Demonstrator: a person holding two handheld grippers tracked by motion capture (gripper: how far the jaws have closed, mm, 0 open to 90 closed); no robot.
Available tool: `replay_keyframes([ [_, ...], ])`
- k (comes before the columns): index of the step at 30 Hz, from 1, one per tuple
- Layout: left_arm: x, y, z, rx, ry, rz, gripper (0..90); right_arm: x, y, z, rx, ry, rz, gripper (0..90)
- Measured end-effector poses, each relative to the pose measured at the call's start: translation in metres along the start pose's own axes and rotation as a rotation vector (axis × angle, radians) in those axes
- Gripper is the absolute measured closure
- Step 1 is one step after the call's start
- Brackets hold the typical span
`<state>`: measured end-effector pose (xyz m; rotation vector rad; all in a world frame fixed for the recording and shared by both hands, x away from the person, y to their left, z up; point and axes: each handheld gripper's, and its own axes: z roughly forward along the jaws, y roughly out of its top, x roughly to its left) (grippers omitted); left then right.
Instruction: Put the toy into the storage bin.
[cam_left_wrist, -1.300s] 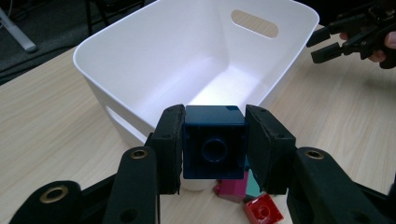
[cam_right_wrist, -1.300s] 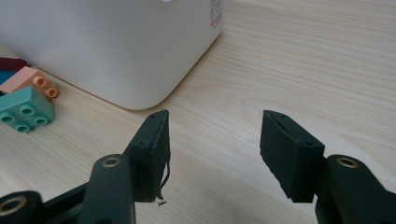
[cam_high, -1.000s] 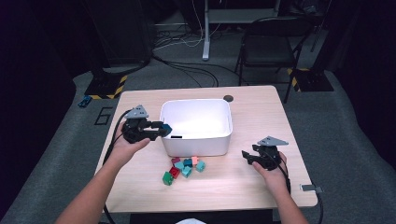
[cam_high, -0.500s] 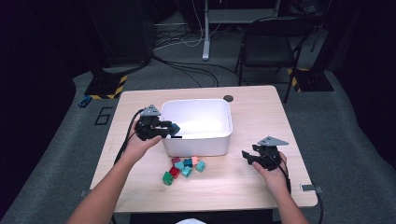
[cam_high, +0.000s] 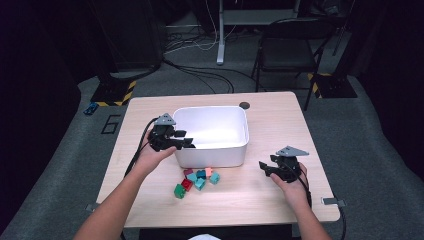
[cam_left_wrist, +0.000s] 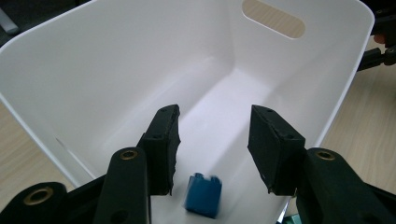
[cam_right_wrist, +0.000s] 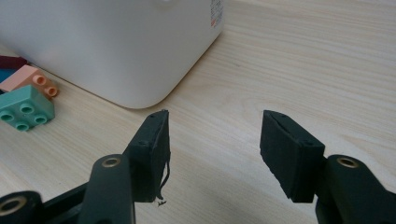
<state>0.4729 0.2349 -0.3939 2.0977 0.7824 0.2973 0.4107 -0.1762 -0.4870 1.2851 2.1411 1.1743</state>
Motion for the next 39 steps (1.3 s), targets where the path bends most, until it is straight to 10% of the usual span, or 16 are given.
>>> replay_keyframes([
  [39,-0.005,-0.048,-0.067,-0.084,0.042,-0.002,51.4,-0.002,0.000,-0.001,-0.006,-0.006,0.015,42.1],
])
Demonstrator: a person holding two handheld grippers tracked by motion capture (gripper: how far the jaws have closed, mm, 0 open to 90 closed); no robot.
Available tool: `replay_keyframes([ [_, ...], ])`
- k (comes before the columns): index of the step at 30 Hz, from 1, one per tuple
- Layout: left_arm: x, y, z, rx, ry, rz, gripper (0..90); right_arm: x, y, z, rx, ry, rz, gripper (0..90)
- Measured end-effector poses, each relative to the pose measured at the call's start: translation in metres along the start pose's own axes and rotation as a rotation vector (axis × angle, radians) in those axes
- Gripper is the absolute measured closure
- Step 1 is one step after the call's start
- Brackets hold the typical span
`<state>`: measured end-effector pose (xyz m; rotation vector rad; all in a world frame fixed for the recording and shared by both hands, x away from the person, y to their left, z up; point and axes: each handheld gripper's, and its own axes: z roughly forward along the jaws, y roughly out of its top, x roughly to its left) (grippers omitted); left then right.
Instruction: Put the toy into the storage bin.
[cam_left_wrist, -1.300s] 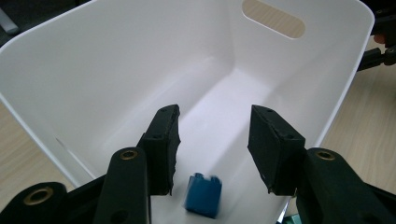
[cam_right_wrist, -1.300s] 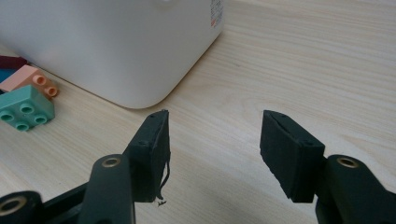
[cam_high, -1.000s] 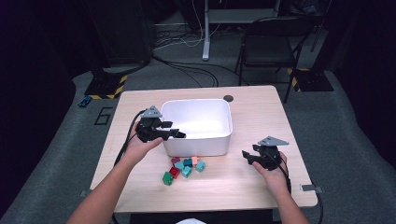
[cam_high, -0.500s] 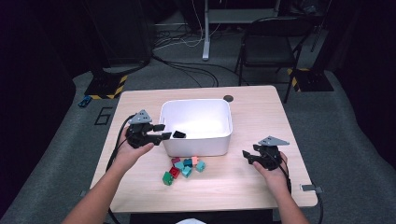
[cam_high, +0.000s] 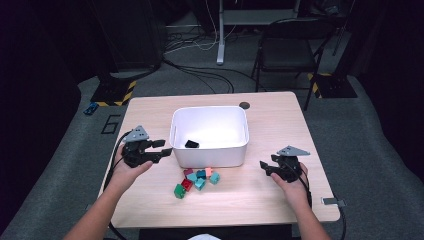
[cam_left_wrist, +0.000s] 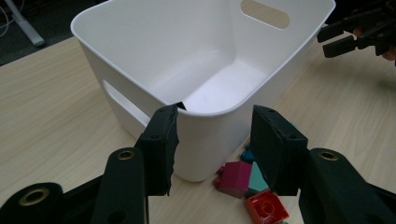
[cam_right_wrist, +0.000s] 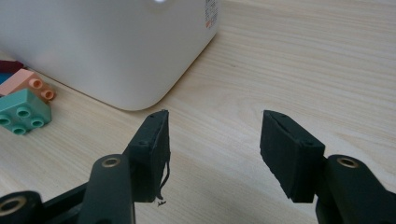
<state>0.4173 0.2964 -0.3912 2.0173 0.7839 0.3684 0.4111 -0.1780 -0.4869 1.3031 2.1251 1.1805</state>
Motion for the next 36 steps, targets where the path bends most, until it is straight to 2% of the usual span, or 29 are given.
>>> replay_keyframes([
  [11,-0.006,-0.023,0.002,0.008,-0.014,-0.008,49.7,0.000,0.001,0.001,0.001,-0.002,0.003,42.1],
  [17,-0.013,-0.035,0.000,0.028,-0.023,0.008,48.7,-0.001,0.002,0.002,-0.005,-0.004,0.008,42.0],
  [23,-0.016,-0.055,-0.001,0.027,-0.027,-0.014,48.1,-0.002,0.005,0.003,-0.012,-0.006,0.015,41.9],
  [28,-0.017,-0.063,-0.003,0.037,-0.026,-0.019,47.8,-0.003,0.007,0.005,-0.014,-0.003,0.017,41.9],
  [36,-0.027,-0.077,0.005,0.062,-0.072,-0.012,47.2,-0.004,0.007,0.008,-0.007,-0.007,0.021,41.9],
])
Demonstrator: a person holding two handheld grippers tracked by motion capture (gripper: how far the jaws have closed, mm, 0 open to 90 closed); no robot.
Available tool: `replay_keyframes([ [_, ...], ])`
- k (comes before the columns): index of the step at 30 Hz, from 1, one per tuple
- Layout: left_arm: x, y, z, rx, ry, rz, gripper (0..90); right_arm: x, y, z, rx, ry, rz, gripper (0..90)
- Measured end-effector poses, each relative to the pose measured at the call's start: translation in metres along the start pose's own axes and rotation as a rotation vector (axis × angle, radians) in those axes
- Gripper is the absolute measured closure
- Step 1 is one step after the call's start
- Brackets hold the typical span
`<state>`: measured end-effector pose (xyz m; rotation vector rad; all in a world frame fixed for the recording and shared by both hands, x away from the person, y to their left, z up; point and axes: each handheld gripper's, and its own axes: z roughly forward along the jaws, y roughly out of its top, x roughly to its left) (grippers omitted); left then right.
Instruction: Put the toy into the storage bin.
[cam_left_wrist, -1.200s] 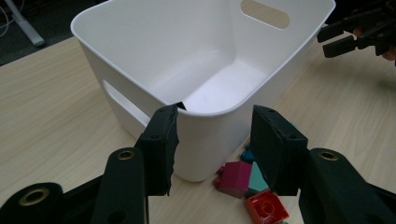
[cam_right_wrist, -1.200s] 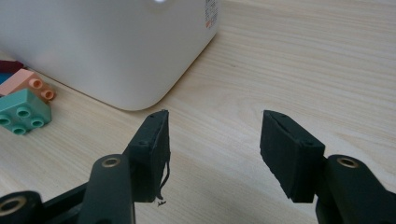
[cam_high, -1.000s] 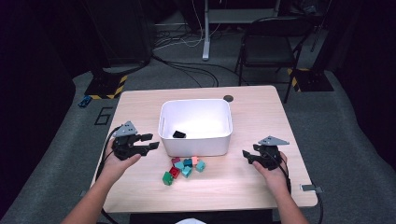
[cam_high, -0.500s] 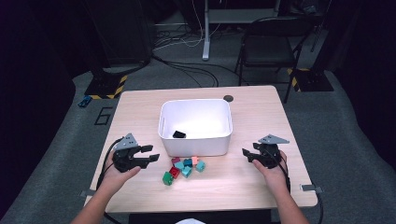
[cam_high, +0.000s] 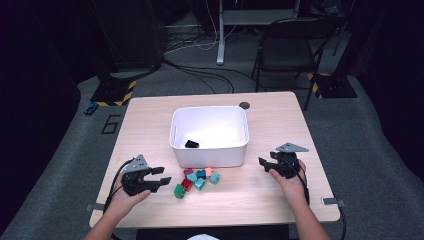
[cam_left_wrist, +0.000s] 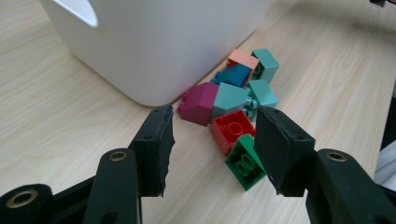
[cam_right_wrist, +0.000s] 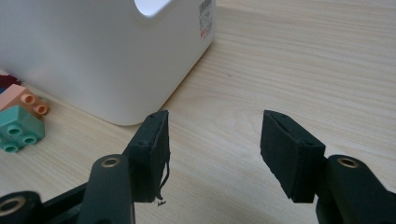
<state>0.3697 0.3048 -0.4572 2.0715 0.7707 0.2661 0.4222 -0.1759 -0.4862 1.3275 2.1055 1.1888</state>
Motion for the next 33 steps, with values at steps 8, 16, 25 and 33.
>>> replay_keyframes([
  [8,-0.008,-0.005,0.011,0.015,-0.029,0.018,44.1,-0.001,0.000,0.000,0.001,-0.003,0.005,41.9],
  [16,-0.013,-0.008,0.019,0.016,-0.037,0.018,44.0,-0.003,-0.001,0.001,0.006,-0.006,0.003,41.9],
  [25,-0.020,-0.013,0.029,0.029,-0.053,0.019,43.8,-0.001,-0.001,0.001,0.011,-0.007,0.000,41.9],
  [33,-0.023,-0.017,0.043,0.082,-0.047,0.035,42.9,-0.002,-0.002,0.002,0.011,-0.007,0.003,41.9],
])
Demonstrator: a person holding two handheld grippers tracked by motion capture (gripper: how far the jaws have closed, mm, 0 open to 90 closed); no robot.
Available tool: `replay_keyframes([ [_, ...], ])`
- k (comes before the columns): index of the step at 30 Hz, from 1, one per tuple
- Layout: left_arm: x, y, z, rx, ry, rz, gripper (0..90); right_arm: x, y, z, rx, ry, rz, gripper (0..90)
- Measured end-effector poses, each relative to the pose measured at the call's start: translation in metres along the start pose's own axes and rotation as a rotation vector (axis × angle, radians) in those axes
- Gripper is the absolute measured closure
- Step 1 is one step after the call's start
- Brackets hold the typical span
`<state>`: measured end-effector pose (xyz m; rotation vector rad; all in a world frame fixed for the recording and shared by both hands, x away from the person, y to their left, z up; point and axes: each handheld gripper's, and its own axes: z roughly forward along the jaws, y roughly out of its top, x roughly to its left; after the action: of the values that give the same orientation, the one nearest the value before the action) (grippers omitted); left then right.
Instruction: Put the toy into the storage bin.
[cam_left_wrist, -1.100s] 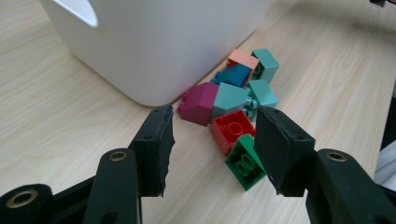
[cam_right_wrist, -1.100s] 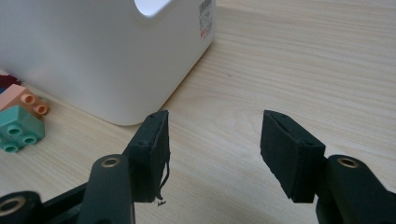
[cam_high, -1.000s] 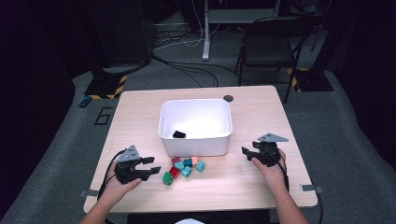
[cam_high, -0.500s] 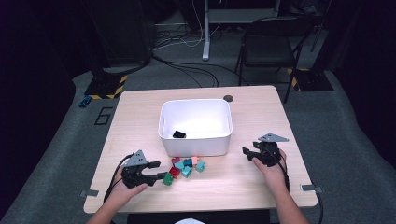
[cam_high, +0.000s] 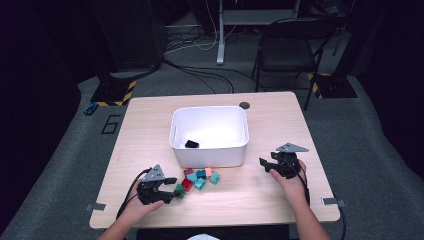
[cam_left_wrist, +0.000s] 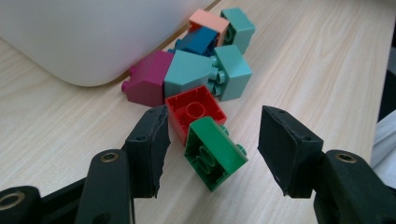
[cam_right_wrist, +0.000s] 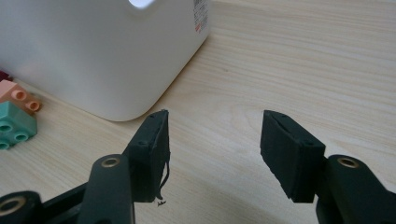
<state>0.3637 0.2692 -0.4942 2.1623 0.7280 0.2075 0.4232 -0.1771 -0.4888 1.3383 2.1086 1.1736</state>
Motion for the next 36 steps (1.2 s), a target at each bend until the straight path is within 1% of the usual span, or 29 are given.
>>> replay_keyframes([
  [1,-0.0003,-0.0007,0.0012,0.011,-0.003,-0.009,43.0,0.0001,-0.0001,0.0001,0.000,0.001,0.002,41.9],
  [3,0.0007,-0.0023,0.0030,0.022,0.009,-0.004,43.4,0.0001,-0.0002,0.0002,0.001,0.001,0.001,41.9],
  [6,0.0015,-0.0044,0.0035,0.024,0.011,-0.008,45.8,-0.0001,-0.0003,-0.0001,0.000,0.001,0.000,41.9],
  [7,0.0020,-0.0049,0.0033,0.023,0.003,-0.014,45.8,-0.0005,-0.0004,-0.0002,0.001,0.001,0.000,41.9],
  [8,0.0023,-0.0050,0.0032,0.022,0.002,-0.014,47.7,-0.0016,-0.0006,-0.0006,0.002,-0.001,-0.005,41.9],
  [9,0.0028,-0.0049,0.0028,0.027,-0.008,-0.016,47.7,-0.0016,-0.0006,-0.0006,0.002,-0.001,-0.005,41.9],
  [10,0.0032,-0.0047,0.0022,0.034,-0.016,-0.017,49.3,-0.0017,-0.0007,-0.0008,0.002,0.000,-0.005,41.9],
  [11,0.0028,-0.0053,0.0032,0.027,-0.019,-0.024,51.9,-0.0017,-0.0007,-0.0008,0.002,-0.001,-0.005,41.9],
  [12,0.0032,-0.0055,0.0038,0.031,-0.024,-0.013,53.3,-0.0017,-0.0007,-0.0008,0.002,0.000,-0.005,41.9],
  [13,0.0017,-0.0064,0.0058,0.049,-0.031,-0.009,56.5,-0.0019,-0.0007,-0.0009,0.002,0.000,-0.005,41.9],
  [14,0.0017,-0.0064,0.0058,0.049,-0.031,-0.009,57.2,-0.0019,-0.0007,-0.0008,0.002,0.000,-0.005,41.9],
  [15,0.0007,-0.0067,0.0071,0.051,-0.034,-0.004,61.2,-0.0020,-0.0007,-0.0008,0.003,0.000,-0.005,41.9],
  [16,-0.0003,-0.0063,0.0073,0.057,-0.041,0.005,61.2,-0.0020,-0.0007,-0.0008,0.003,0.000,-0.005,41.9],
  [18,-0.0012,-0.0051,0.0074,0.067,-0.037,0.016,63.1,-0.0020,-0.0007,-0.0006,0.003,0.000,-0.005,41.9],
  [19,-0.0013,-0.0051,0.0079,0.060,-0.034,0.014,63.9,-0.0017,-0.0007,-0.0005,0.003,0.001,0.000,41.9],
  [20,-0.0003,-0.0048,0.0076,0.060,-0.032,0.021,64.9,-0.0017,-0.0008,-0.0006,0.004,-0.002,0.001,41.9],
  [21,0.0018,-0.0050,0.0065,0.052,-0.027,0.018,68.1,-0.0017,-0.0009,-0.0007,0.005,-0.001,0.005,41.9],
  [22,0.0018,-0.0050,0.0065,0.052,-0.027,0.018,69.0,-0.0017,-0.0009,-0.0007,0.005,-0.001,0.005,41.9],
  [24,0.0038,-0.0059,0.0064,0.045,-0.038,-0.012,69.4,-0.0021,-0.0010,-0.0009,0.004,-0.001,0.001,41.9],
  [27,0.0057,-0.0065,0.0052,0.038,-0.031,-0.024,70.8,-0.0025,-0.0009,-0.0009,0.000,0.002,0.001,41.9],
  [31,0.0063,-0.0064,0.0042,0.040,-0.035,-0.028,71.1,-0.0027,-0.0009,-0.0008,0.000,0.001,0.000,41.9],
  [34,0.0069,-0.0057,0.0028,0.046,-0.039,-0.022,71.4,-0.0029,-0.0009,-0.0010,0.000,0.000,-0.004,41.9],
  [35,0.0075,-0.0055,0.0021,0.045,-0.037,-0.013,71.5,-0.0030,-0.0009,-0.0011,0.001,-0.001,-0.004,42.0],
  [36,0.0067,-0.0056,0.0018,0.035,-0.033,-0.023,71.5,-0.0030,-0.0009,-0.0011,0.001,-0.001,-0.004,42.0],
])
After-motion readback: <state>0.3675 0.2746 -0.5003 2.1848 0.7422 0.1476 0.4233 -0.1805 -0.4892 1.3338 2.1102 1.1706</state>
